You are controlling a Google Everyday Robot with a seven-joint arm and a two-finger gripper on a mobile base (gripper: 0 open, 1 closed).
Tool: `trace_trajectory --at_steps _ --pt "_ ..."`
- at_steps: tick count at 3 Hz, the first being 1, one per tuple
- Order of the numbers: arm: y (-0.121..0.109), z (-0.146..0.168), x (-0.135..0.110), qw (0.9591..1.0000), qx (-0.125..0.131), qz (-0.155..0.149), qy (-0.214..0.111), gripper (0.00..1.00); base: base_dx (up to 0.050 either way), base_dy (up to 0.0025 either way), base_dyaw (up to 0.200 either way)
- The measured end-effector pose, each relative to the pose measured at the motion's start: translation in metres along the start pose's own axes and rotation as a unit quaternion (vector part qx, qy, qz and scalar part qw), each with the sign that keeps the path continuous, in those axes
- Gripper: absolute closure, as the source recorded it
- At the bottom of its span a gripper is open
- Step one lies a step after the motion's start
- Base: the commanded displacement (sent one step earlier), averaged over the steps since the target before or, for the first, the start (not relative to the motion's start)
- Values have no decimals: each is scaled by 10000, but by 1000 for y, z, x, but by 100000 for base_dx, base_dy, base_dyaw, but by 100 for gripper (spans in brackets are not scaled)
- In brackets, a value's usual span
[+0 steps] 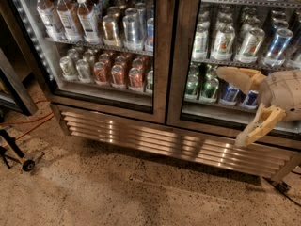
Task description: Open left fridge door
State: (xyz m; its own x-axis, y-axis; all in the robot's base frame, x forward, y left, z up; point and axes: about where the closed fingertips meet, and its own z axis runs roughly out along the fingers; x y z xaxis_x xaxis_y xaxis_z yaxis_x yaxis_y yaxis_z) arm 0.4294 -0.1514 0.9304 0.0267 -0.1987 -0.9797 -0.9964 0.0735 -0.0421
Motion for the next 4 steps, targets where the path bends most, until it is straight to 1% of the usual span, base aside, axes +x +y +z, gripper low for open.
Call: trace_trajectory --at_steps 1,2,3,4 --pt "-2 -2 -1 9975 257 142 -640 0 0 0 0" --pt "-2 -2 -1 9975 258 142 -640 0 0 0 0" --pt "-13 -4 -15 9969 330 228 -681 0 0 0 0" --pt "-12 -10 -61 9967 557 52 -590 0 0 0 0"
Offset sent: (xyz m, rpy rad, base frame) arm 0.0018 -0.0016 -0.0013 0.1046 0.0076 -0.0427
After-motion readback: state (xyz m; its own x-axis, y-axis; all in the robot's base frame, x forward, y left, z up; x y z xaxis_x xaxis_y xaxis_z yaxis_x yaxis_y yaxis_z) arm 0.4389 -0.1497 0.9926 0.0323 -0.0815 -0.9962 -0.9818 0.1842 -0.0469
